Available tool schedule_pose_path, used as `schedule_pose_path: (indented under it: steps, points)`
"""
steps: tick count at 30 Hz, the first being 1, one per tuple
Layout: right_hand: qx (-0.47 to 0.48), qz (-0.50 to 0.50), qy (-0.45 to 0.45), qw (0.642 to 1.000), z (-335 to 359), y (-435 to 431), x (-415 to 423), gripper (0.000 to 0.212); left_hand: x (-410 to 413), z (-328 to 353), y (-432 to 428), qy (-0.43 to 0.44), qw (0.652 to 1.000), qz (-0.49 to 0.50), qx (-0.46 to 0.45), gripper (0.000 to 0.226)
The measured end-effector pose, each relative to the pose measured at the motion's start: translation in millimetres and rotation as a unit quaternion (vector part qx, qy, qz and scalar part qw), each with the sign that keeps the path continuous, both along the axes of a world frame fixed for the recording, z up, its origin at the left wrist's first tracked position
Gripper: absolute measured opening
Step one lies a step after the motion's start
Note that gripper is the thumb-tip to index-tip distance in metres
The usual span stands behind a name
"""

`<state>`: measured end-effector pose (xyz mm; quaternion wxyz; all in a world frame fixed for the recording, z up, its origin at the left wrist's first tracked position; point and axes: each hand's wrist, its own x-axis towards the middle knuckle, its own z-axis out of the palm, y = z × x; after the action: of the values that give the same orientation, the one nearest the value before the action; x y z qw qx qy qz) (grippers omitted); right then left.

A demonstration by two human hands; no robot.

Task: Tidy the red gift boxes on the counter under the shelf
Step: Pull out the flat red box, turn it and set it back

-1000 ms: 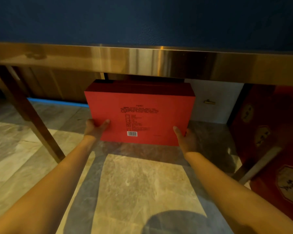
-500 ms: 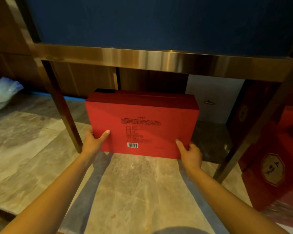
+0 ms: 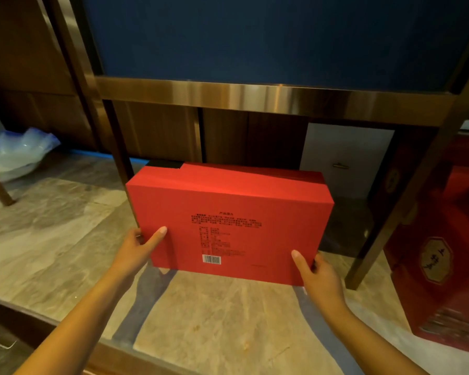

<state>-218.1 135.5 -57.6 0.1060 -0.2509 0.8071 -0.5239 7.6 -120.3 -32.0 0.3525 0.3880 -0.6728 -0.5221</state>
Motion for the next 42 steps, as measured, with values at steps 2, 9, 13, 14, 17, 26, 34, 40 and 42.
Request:
schedule_pose_path:
  steps: [2,9,13,14,17,26,34,40,42]
  points:
    - [0.021,0.019,0.008,1.0,11.5,4.3,-0.7,0.042,3.4,15.5,-0.3,0.02,1.0,0.015,0.008,0.043]
    - [-0.095,0.088,0.148,0.98,112.9,13.6,2.7,0.053,-7.4,105.6,12.3,-0.091,0.931,0.055,-0.35,0.089]
    - [0.162,0.146,0.274,0.937,148.8,-8.9,-17.7,0.085,-37.9,144.8,20.5,-0.248,0.852,-0.165,-0.432,0.109]
    - [0.217,0.169,0.273,0.922,153.7,-13.9,-22.0,0.091,-47.7,150.0,20.6,-0.29,0.831,-0.216,-0.423,0.11]
    - [0.312,0.206,0.271,0.887,164.0,-22.5,-33.7,0.103,-80.3,156.8,19.0,-0.387,0.765,-0.306,-0.414,0.101]
    - [0.362,0.226,0.267,0.864,174.8,-33.6,-42.9,0.111,-111.8,160.6,25.5,-0.463,0.732,-0.303,-0.397,0.118]
    - [0.256,0.235,0.345,0.872,163.9,0.3,-23.8,0.116,-79.6,163.8,58.3,-0.455,0.716,-0.285,-0.447,0.122]
    - [0.222,0.259,0.367,0.865,161.4,32.3,-10.6,0.114,-53.7,164.7,102.7,-0.47,0.726,-0.252,-0.435,0.121]
    - [0.213,0.276,0.374,0.859,161.9,42.0,-8.0,0.115,-43.0,163.0,119.8,-0.476,0.728,-0.23,-0.437,0.121]
